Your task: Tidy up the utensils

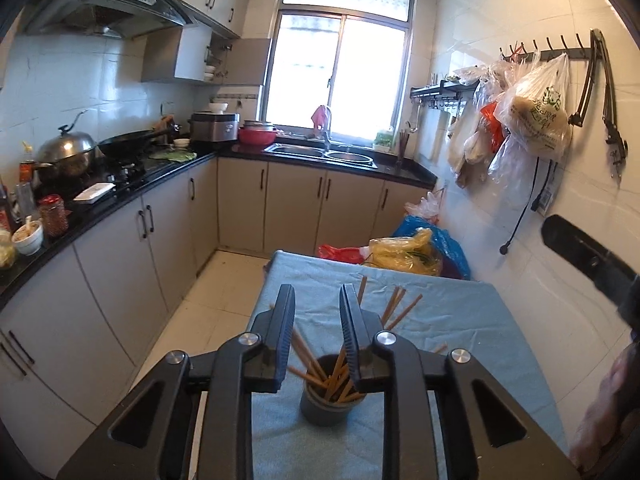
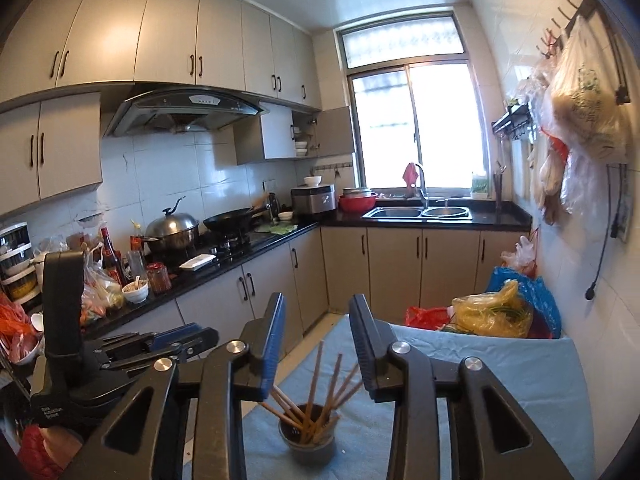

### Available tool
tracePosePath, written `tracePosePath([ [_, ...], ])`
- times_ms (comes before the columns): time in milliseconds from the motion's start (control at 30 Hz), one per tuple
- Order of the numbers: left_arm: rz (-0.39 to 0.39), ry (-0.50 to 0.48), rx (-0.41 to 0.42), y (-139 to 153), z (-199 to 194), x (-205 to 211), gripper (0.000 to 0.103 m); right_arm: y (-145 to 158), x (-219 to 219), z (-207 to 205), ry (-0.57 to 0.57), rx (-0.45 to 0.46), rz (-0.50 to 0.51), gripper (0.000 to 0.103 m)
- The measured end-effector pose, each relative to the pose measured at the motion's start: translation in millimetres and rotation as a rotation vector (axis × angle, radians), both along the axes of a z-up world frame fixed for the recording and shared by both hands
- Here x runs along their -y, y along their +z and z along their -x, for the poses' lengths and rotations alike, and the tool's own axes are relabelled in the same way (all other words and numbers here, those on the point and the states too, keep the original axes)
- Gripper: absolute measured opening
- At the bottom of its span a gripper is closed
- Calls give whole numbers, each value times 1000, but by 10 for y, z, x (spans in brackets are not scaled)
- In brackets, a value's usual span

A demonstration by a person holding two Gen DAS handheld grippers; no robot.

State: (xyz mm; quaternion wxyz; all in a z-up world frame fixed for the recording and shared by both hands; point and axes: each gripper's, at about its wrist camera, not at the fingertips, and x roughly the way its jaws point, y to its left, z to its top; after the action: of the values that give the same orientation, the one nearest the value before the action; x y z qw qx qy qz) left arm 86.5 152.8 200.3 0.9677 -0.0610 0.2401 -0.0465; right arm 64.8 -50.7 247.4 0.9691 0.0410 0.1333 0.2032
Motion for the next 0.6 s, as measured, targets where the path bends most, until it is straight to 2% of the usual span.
tracePosePath([
  [67, -13, 27, 5, -68, 145, 44, 33, -59, 92, 103, 0, -11, -15, 42],
  [133, -26, 42, 12, -143, 277, 94, 38, -157, 180, 200, -9, -28, -18, 46],
  [233, -64, 74, 10, -315, 487, 216, 38, -339, 305, 297, -30, -50, -18, 51],
  [300, -76, 81, 0, -416, 586, 288, 39, -520, 387, 338, -36, -97, -25, 53],
  [400, -96, 106, -6, -569, 718, 370, 46, -768, 496, 400, -55, -145, -25, 55],
  [467, -112, 138, -11, -716, 809, 414, 56, -908, 535, 446, -63, -172, -16, 58],
  [600, -139, 180, -61, -1062, 931, 456, 60, -1270, 577, 567, -82, -228, 5, 66],
])
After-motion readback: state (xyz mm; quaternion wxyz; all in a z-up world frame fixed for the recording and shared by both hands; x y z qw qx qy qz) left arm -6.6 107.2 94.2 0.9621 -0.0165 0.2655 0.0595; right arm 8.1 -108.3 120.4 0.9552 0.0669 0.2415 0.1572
